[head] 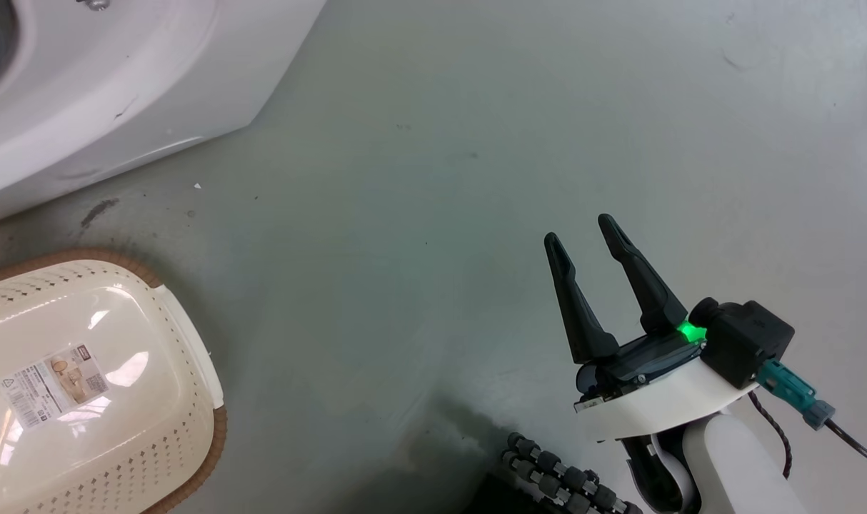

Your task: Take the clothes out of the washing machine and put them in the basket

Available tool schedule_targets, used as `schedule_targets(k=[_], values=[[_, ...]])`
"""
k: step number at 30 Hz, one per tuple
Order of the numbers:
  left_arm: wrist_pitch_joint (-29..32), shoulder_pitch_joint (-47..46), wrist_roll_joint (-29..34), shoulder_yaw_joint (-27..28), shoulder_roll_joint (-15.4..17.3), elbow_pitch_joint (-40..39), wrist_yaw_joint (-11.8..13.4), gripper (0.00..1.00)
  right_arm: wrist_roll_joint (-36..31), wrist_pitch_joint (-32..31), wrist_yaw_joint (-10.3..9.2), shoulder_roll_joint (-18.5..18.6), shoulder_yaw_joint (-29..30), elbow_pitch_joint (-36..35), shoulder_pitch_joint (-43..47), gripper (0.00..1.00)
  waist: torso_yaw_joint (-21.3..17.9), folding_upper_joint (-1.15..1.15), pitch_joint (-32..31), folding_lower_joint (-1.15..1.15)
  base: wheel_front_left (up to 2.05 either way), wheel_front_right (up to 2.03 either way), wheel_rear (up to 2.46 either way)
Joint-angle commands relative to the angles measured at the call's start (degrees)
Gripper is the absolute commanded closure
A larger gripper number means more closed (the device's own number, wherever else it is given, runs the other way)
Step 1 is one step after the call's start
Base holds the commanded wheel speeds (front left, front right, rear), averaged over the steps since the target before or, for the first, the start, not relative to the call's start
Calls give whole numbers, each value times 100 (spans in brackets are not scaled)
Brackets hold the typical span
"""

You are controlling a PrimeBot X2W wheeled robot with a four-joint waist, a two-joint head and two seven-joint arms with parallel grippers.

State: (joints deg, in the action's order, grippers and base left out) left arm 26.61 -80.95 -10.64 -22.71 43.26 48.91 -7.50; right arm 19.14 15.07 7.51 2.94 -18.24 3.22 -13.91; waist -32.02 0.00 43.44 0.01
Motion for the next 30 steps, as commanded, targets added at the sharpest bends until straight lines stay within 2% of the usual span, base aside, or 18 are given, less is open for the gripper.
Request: schedule_targets(k=[1,6,7,8,9,13,18,22,25,30], values=[[347,-141,-38,-112,87,20,7,0,25,12,-4,-11,-13,-51,1,0,-12,0,86,-1,0,0,0],[1005,-243,-148,-209,70,-24,23,0,38,12,-4,-10,-53,-79,4,0,-4,0,139,-1,0,0,0],[1073,-248,-154,-215,68,-55,43,16,42,12,-4,-10,-64,-87,-4,0,-5,0,139,-1,0,0,0],[1073,-248,-154,-215,68,-55,43,16,42,12,-4,-10,-64,-87,-4,0,-5,0,139,-1,0,0,0],[1126,-246,-163,-208,66,-85,68,100,48,12,-4,-10,-69,-90,-11,0,-6,0,139,-1,0,0,0],[1215,-167,-212,-167,63,-220,215,100,50,12,-4,-10,-64,-108,-38,0,-13,0,125,-1,0,0,0],[840,35,-284,-40,149,-461,505,100,34,11,-4,-10,-75,-55,-112,0,-42,0,37,-1,0,0,0],[247,430,-481,125,49,-583,719,100,-33,12,-4,-10,-1,-22,-157,0,64,0,-169,-1,0,0,0],[-281,747,-612,199,-64,-606,789,100,-120,12,-4,-9,83,-16,-162,0,175,0,-384,-1,0,0,0],[-1232,1342,-952,417,-388,-464,922,100,-240,12,-4,-8,270,-85,-117,0,417,0,-774,-1,0,0,0]])
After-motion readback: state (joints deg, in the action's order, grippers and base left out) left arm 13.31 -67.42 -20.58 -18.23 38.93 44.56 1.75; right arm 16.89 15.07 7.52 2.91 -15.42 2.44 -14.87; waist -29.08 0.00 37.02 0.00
